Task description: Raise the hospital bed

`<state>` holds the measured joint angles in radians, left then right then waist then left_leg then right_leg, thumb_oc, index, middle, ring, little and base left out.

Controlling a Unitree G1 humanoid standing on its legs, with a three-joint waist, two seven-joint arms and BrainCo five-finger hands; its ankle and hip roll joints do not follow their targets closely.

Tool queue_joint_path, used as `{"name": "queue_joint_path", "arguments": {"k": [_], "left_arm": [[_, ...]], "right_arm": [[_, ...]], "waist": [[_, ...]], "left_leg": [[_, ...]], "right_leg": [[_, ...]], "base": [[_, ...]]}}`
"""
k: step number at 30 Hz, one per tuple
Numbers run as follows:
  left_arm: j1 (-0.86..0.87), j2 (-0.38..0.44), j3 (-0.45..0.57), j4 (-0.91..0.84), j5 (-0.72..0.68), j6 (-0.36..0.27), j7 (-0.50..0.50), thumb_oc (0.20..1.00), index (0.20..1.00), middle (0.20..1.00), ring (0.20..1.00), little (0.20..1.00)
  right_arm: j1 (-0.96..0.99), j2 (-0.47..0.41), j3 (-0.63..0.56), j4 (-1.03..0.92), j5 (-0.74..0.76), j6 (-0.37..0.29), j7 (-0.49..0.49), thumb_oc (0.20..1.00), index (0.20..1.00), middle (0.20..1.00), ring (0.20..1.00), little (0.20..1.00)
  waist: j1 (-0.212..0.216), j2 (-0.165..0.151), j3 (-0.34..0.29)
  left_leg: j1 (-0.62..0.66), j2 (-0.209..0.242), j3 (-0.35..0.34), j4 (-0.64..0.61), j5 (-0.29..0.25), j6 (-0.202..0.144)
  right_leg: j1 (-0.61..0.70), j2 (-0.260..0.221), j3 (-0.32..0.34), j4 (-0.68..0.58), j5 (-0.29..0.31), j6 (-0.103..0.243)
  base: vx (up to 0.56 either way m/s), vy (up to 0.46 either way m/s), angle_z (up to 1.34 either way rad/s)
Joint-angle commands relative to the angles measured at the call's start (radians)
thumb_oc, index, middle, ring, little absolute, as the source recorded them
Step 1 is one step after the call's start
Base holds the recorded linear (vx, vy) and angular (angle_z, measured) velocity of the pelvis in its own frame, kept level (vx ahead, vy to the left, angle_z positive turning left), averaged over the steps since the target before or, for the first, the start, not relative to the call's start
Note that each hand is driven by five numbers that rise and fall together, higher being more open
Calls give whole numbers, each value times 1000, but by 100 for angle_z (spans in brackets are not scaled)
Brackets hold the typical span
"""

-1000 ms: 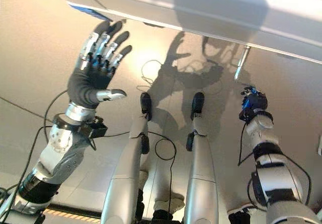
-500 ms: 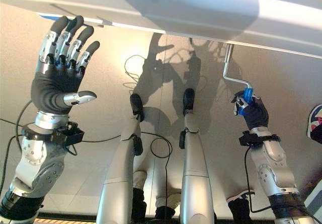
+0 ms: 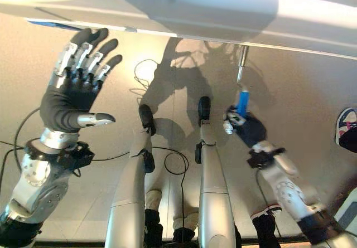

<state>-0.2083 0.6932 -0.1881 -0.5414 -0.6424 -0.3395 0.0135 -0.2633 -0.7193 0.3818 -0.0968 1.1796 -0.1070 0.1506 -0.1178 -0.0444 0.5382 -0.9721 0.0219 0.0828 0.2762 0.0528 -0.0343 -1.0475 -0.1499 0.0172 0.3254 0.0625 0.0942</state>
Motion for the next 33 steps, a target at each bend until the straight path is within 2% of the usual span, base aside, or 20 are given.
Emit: {"name": "queue_joint_path", "arguments": {"k": [1, 6, 8, 10, 11, 12, 13, 14, 16, 17, 20, 27, 30, 31, 32, 33], "left_arm": [[-12, -29, -3, -38, 44, -49, 24, 1000, 1000, 1000, 1000, 1000], [-31, -62, -33, -22, 44, -46, 32, 1000, 1000, 1000, 1000, 1000], [-46, -74, -43, -14, 43, -46, 36, 1000, 1000, 1000, 1000, 1000], [-65, -100, -67, -2, 32, -44, 41, 1000, 1000, 1000, 1000, 1000], [-65, -100, -66, -1, 32, -44, 40, 1000, 1000, 1000, 1000, 1000], [-69, -115, -75, 1, 28, -42, 49, 1000, 1000, 1000, 1000, 1000], [-69, -115, -74, 1, 28, -42, 49, 1000, 1000, 1000, 1000, 1000], [-67, -125, -84, -8, 10, -41, 52, 1000, 1000, 1000, 1000, 1000], [-59, -133, -93, -17, -17, -44, 52, 1000, 1000, 1000, 1000, 1000], [-59, -132, -93, -17, -17, -44, 52, 1000, 1000, 1000, 1000, 1000], [-77, -138, -120, -4, -30, -35, 62, 1000, 1000, 1000, 1000, 1000], [-99, -136, -147, -10, -36, -34, 68, 1000, 1000, 1000, 1000, 1000], [-111, -135, -157, -9, -33, -35, 68, 1000, 1000, 1000, 1000, 1000], [-112, -135, -157, -8, -33, -35, 68, 1000, 1000, 1000, 1000, 1000], [-122, -131, -165, -4, -31, -35, 74, 1000, 1000, 1000, 1000, 1000], [-122, -131, -165, -4, -31, -35, 74, 1000, 1000, 1000, 1000, 1000]], "right_arm": [[-136, 30, 66, -224, -17, -98, 106, 200, 200, 200, 200, 200], [-288, 76, 156, -181, -55, -100, 75, 200, 200, 200, 200, 200], [-354, 104, 192, -133, -84, -94, 56, 200, 200, 200, 200, 200], [-441, 166, 222, 1, -129, -87, 1, 200, 200, 200, 200, 200], [-443, 167, 223, 2, -129, -88, 2, 200, 200, 200, 200, 200], [-501, 219, 228, 127, -182, -87, -52, 200, 200, 200, 200, 200], [-502, 220, 228, 129, -182, -88, -52, 200, 200, 200, 200, 200], [-578, 299, 215, 322, -229, -89, -122, 200, 200, 200, 200, 200], [-623, 371, 191, 488, -251, -88, -176, 200, 200, 200, 200, 200], [-625, 372, 191, 490, -250, -89, -175, 200, 200, 200, 200, 200], [-691, 427, 164, 697, -318, -71, -241, 200, 200, 200, 200, 200], [-743, 431, 120, 945, -389, -51, -283, 200, 200, 200, 200, 200], [-764, 417, 107, 1116, -464, -20, -282, 200, 200, 200, 200, 200], [-765, 418, 107, 1118, -464, -21, -282, 200, 200, 200, 200, 200], [-782, 411, 95, 1232, -525, -1, -298, 200, 200, 200, 200, 200], [-782, 411, 95, 1232, -525, -1, -298, 200, 200, 200, 200, 200]], "waist": [[35, 35, -18], [53, 46, -18], [61, 50, -18], [76, 60, -18], [76, 60, -18], [87, 69, -18], [86, 68, -18], [104, 84, -18], [114, 92, -18], [114, 91, -18], [118, 92, -18], [121, 97, -18], [120, 100, -18], [120, 99, -18], [120, 103, -18], [120, 103, -18]], "left_leg": [[6, 4, -40, 50, -38, -25], [11, 3, -42, 47, -39, -23], [13, 2, -43, 46, -40, -22], [15, 1, -44, 45, -40, -21], [14, 1, -44, 45, -40, -21], [16, 0, -45, 43, -41, -21], [15, 1, -45, 44, -41, -21], [14, 0, -45, 45, -41, -20], [16, 0, -44, 43, -41, -20], [16, 0, -44, 43, -41, -20], [15, -1, -42, 44, -43, -22], [18, -3, -42, 44, -45, -22], [23, -5, -43, 43, -47, -21], [22, -5, -43, 43, -47, -21], [24, -5, -42, 41, -46, -21], [24, -5, -42, 41, -46, -21]], "right_leg": [[43, 19, -48, -3, 3, 59], [47, 15, -53, -2, 3, 58], [49, 14, -53, -2, 2, 57], [53, 11, -54, -5, 2, 56], [52, 11, -55, -5, 2, 56], [52, 10, -56, -5, 2, 55], [52, 10, -56, -5, 2, 55], [51, 8, -58, -4, 1, 53], [53, 8, -59, -7, 2, 53], [53, 8, -59, -7, 2, 53], [55, 7, -63, -10, 3, 51], [60, 6, -62, -14, 2, 52], [65, 6, -62, -18, 2, 52], [65, 6, -62, -18, 2, 52], [65, 7, -62, -20, 4, 53], [65, 7, -62, -20, 4, 53]], "base": [[-1, -4, -8], [0, 3, -5], [4, -4, -2], [0, 0, 0], [3, 8, 4], [0, 0, 0], [7, 31, 1], [7, 37, 0], [8, 40, 6], [6, 25, 6], [4, 34, 3], [0, 5, 0], [0, 0, 0], [0, 0, 0], [0, 0, 0], [0, 0, 0]]}}
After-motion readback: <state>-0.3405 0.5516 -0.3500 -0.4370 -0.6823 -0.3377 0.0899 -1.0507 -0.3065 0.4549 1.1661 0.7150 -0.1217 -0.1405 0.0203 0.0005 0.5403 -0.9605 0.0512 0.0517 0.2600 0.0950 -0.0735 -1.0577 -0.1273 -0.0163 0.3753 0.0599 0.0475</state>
